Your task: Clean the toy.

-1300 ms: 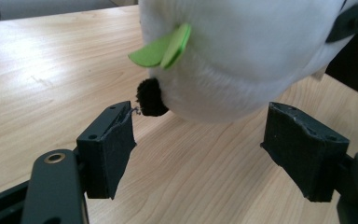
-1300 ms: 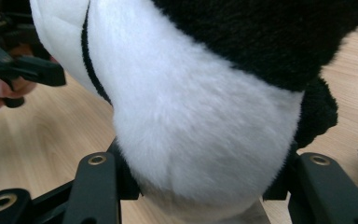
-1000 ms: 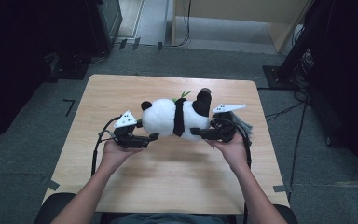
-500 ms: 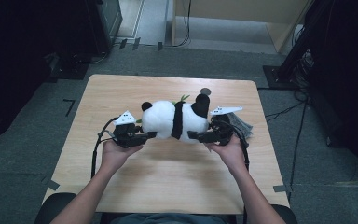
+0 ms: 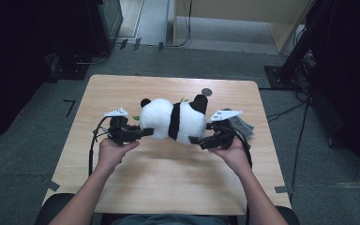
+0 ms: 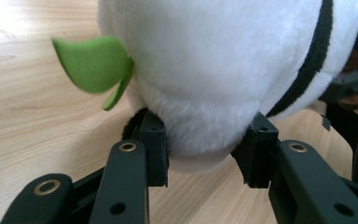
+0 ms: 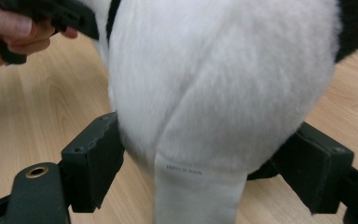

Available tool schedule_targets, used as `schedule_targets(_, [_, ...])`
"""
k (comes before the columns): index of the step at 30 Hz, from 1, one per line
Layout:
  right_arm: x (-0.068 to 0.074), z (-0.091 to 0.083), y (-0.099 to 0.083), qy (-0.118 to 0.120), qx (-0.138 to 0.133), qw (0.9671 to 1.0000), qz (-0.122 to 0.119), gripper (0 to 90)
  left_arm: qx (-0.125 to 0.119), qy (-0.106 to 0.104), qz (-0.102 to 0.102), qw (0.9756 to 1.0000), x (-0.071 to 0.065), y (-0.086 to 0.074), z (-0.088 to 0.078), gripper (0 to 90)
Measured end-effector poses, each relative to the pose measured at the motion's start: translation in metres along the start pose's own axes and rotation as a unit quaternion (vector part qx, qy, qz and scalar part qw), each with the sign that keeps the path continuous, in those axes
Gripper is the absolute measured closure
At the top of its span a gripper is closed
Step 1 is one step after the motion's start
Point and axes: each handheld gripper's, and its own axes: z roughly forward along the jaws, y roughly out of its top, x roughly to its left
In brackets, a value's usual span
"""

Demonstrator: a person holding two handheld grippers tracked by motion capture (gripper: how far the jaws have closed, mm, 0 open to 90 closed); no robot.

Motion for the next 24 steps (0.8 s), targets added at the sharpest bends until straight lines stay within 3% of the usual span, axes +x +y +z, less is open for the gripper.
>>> schedule_targets(2, [0.0015,0.0002,-0.0006,-0.004,0.004,1.0,-0.008,20.5,0.004,0.004,-0.005,1.0,0.0008,0.0001,0.0008,56.3])
schedule_targets(7, [0.0014,0.005,-0.0012,-0.019,0.023,0.9995,0.007,22.1,0.017,0.038,0.03,0.9987,-0.0053,-0.0019,0.0042,47.0])
schedule_targets(10, [0.0007,0.0091,-0.002,-0.023,0.036,0.999,0.013,22.1,0.027,0.039,0.025,0.9986,-0.0051,-0.0031,0.0048,46.5])
schedule_targets(13, [0.0009,0.0092,-0.0005,-0.019,0.03,0.999,0.025,21.9,0.025,0.033,0.013,0.999,-0.0037,-0.0037,0.0036,46.4])
schedule_targets(18, [-0.0021,0.0055,0.0017,-0.003,0.018,0.9987,0.048,21.7,0.025,0.033,0.018,0.999,-0.0056,-0.0057,0.0032,45.1])
schedule_targets(24, [-0.0046,0.0074,0.0009,0.009,0.033,0.9972,0.067,21.4,0.035,0.035,0.017,0.9986,-0.0075,-0.0084,0.0027,45.3])
